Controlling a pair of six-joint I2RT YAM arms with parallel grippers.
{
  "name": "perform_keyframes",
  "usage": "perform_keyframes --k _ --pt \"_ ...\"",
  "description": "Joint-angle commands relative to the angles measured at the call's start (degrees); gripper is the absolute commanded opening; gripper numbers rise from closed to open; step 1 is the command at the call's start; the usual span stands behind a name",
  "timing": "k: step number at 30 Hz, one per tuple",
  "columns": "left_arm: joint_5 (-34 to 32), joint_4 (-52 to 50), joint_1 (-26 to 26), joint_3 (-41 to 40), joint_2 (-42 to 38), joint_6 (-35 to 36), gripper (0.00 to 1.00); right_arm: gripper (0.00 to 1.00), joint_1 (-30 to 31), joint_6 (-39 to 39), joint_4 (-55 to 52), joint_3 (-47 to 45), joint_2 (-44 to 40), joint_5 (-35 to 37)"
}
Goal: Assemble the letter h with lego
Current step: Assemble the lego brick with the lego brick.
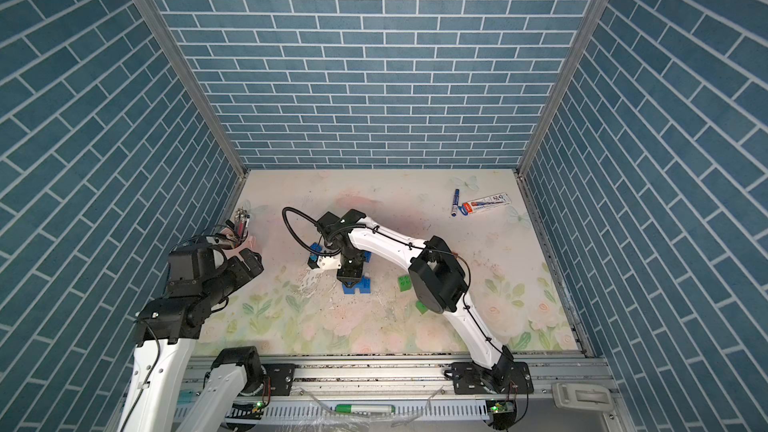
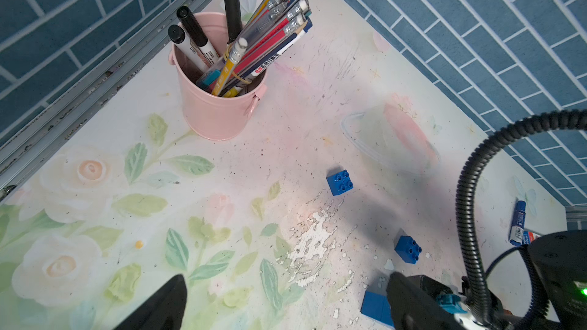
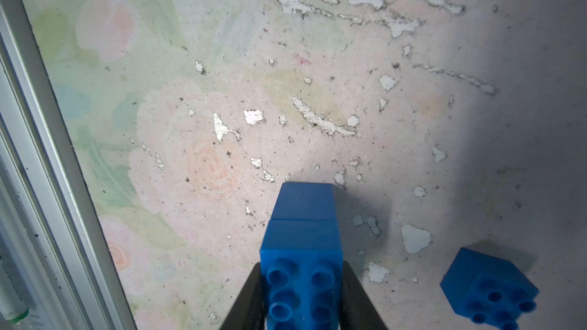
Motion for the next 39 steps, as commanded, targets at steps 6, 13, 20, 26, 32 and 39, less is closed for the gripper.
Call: perform_keyframes --k 6,13,20,26,32,39 --pt "0.18 0.64 0.45 -0.66 -0.33 0.24 0.99 0.00 0.47 3.28 3.59 -4.89 -1.96 -0.95" --pt "0.18 0.69 0.44 -0.78 -0.40 0.32 0.99 0.00 0.87 5.36 6.83 -8.77 -2.79 -0.05" --pt "0.28 0.68 0.49 -0.71 -0.35 0.29 0.99 0.00 1.40 7.19 12.71 -14.31 -6.91 -1.39" --pt "0.53 0.78 0.45 -0.77 -0.38 0.32 0.99 0.00 1.62 8.45 14.56 -17.23 -5.43 -1.35" --pt "0.62 0.79 0.45 -0.87 -0.33 0.20 0.99 0.00 1.62 10.30 18.26 -21.06 -6.33 -0.04" --pt "1.17 1.05 0.45 -0.94 -0.32 0.23 0.99 0.00 1.88 10.77 18.65 -23.97 -7.15 0.69"
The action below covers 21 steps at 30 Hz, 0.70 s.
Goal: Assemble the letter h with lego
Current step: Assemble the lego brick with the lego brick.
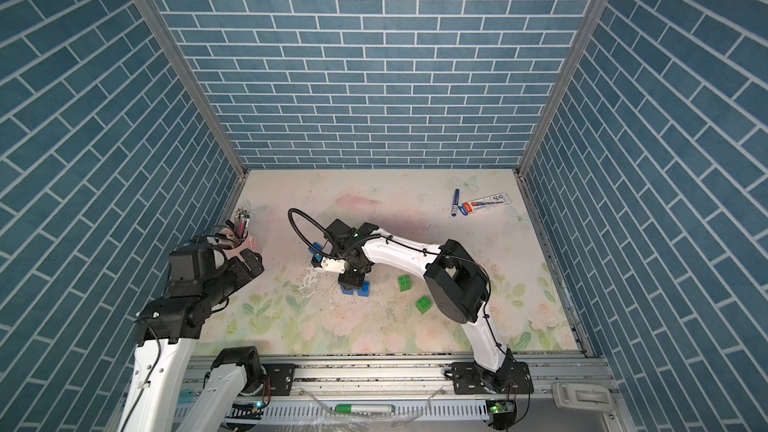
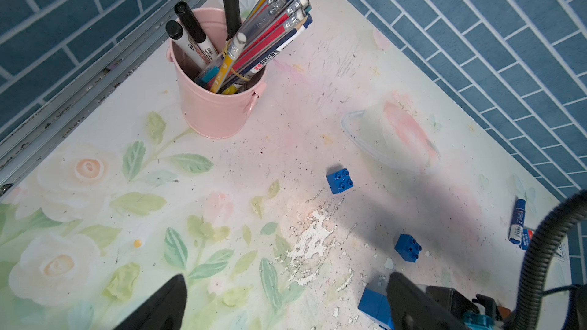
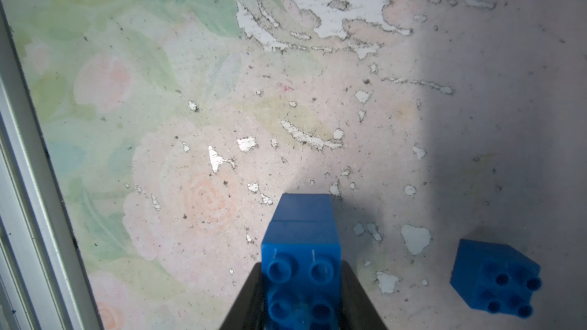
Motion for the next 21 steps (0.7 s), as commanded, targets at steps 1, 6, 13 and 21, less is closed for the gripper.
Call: perform_keyframes --k 1,6,13,21 --pt "0.77 0.99 0.43 -0.57 -0.25 0.28 0.99 0.00 0.96 1.30 -2.19 -3.18 4.50 0.68" --pt "0.69 0.93 0.43 -0.55 -0.39 0.26 0.99 0.00 0.81 -0.46 -5.36 0.30 3.89 0.41" --pt "0.42 0.80 0.49 -0.57 -0.29 0.32 0.99 0.00 -1.49 -3.69 -9.04 5.24 3.82 -0.09" --pt "0.34 0.77 0.51 -0.56 0.11 0.12 0.99 0.00 -1.24 -4.48 -7.46 4.78 4.23 2.49"
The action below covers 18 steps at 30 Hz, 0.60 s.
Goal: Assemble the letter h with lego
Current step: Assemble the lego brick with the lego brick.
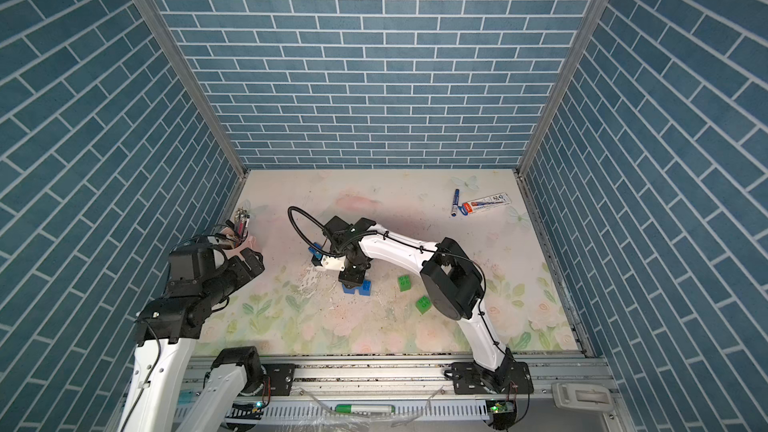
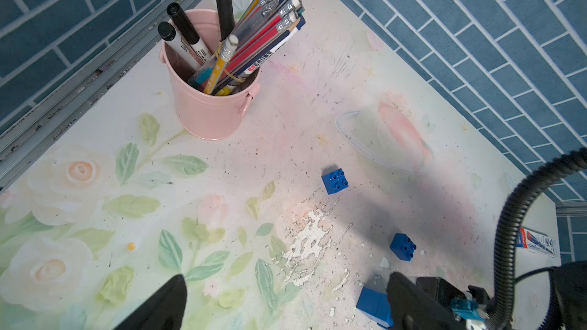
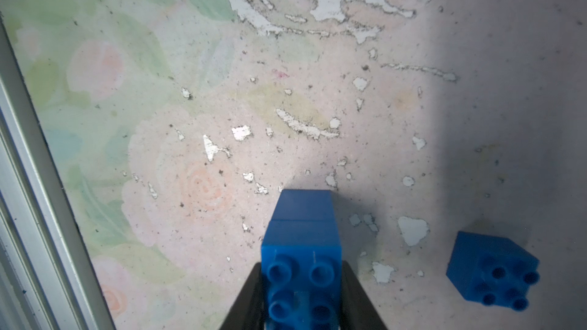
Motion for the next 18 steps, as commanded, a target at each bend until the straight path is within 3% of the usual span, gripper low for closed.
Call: perform_keyframes --k 1,7,18 --pt "-0.36 0.16 0.51 -0.52 -0.02 0.17 0.99 0.00 -0.01 -2.37 -0.60 -1.49 1.32 2.02" --pt "-0.50 0.07 0.70 -0.55 0.00 0.09 0.99 0.00 0.56 -2.44 0.52 -2.86 0.98 3.85" --pt "-0.50 -0.01 0.95 -0.48 0.23 0.08 0.99 0.11 0.91 -1.59 0.37 -1.99 1.20 4.72"
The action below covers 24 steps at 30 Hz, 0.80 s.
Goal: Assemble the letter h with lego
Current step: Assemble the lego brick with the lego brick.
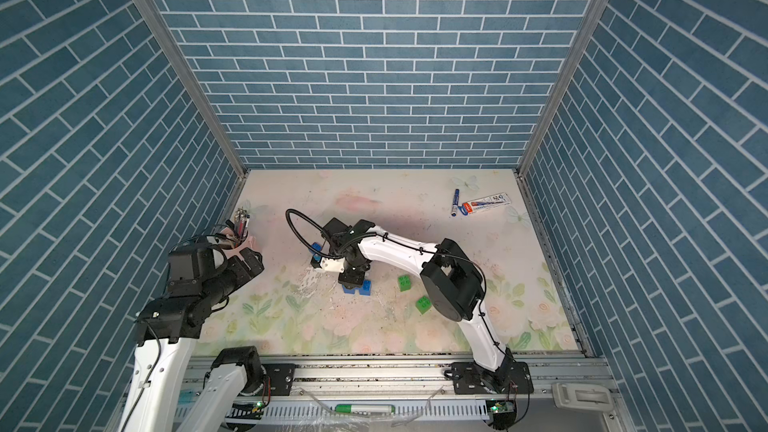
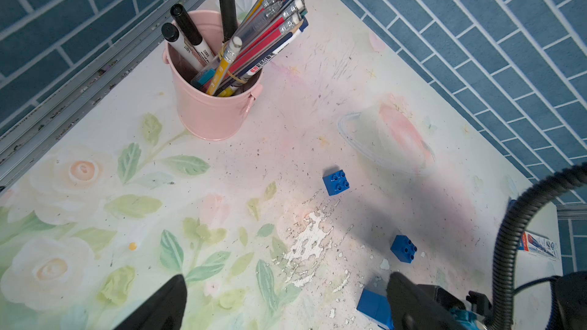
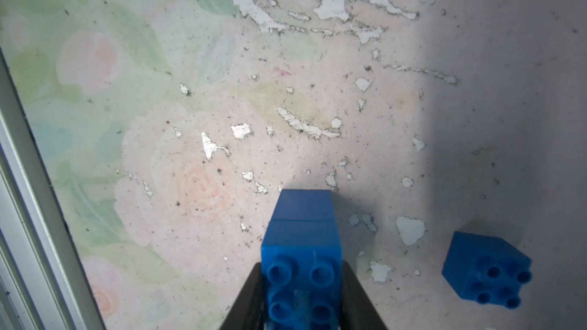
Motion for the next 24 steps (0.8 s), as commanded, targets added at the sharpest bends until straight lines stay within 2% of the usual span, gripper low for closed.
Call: perform_keyframes --k 1,15,17,24 --pt "-0.47 -0.01 0.58 -0.46 0.16 0.15 0.99 0.11 0.09 -0.91 -0.29 -1.20 1.49 3.14" --pt "-0.39 -0.01 0.69 -0.44 0.27 0.12 0.99 0.24 0.43 0.56 -1.16 0.26 1.72 3.50" --pt "-0.39 -0.01 0.69 -0.48 0.28 0.13 0.99 0.37 0.43 0.85 -0.82 0.19 1.53 3.58" --pt "-0.30 -0.13 0.70 -0.46 0.22 0.15 0.99 0.40 0.43 0.95 -0.81 0.82 1.27 4.11"
